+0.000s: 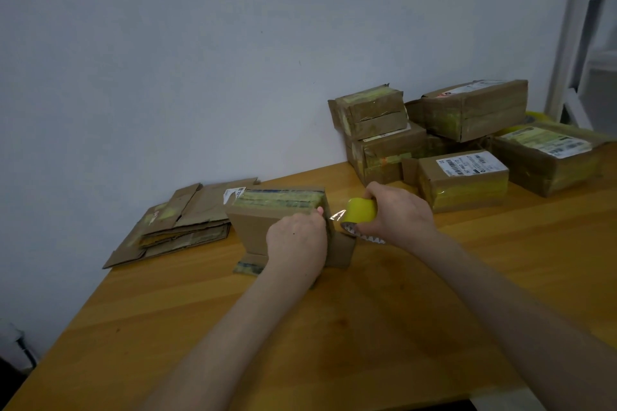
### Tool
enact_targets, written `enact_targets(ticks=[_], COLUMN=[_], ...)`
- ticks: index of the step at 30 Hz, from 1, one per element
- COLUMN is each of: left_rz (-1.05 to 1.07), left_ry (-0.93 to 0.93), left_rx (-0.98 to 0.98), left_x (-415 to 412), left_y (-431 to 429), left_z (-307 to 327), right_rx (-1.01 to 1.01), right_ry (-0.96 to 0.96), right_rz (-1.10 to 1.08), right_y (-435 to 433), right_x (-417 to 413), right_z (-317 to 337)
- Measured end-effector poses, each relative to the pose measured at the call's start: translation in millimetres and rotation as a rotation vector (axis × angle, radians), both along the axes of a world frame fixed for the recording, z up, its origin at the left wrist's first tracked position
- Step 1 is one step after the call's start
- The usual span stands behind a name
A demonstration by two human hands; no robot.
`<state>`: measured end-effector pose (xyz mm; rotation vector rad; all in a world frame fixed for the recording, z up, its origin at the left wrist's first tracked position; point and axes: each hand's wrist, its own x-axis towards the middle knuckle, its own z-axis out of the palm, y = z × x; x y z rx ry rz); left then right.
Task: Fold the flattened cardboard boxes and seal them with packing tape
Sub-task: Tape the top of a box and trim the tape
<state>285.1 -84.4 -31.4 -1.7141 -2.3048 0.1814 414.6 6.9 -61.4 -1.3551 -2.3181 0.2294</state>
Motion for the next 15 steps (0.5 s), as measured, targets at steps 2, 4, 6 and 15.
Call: enact_targets(ticks=[2, 4, 6, 15], left_rz=[-0.006, -0.006, 0.003, -0.030], left_ry=[-0.044, -0.098, -0.145, -0.063], left_rx=[0.002, 0.025, 0.041, 0.069], left_x=[-1, -3, -6, -13], left_y=[-4, -5, -4, -9], left_z=[-5, -7, -8, -17], right_rx=[-0.019, -0.037, -0.057, -0.232], right_ry=[0.009, 0.030, 0.050, 0.075], right_rz=[-0.008, -0.011, -0.014, 0.031], right_y=[0, -1, -2, 3], right_x=[-1, -2, -4, -5], right_z=[-3, -5, -4, -9])
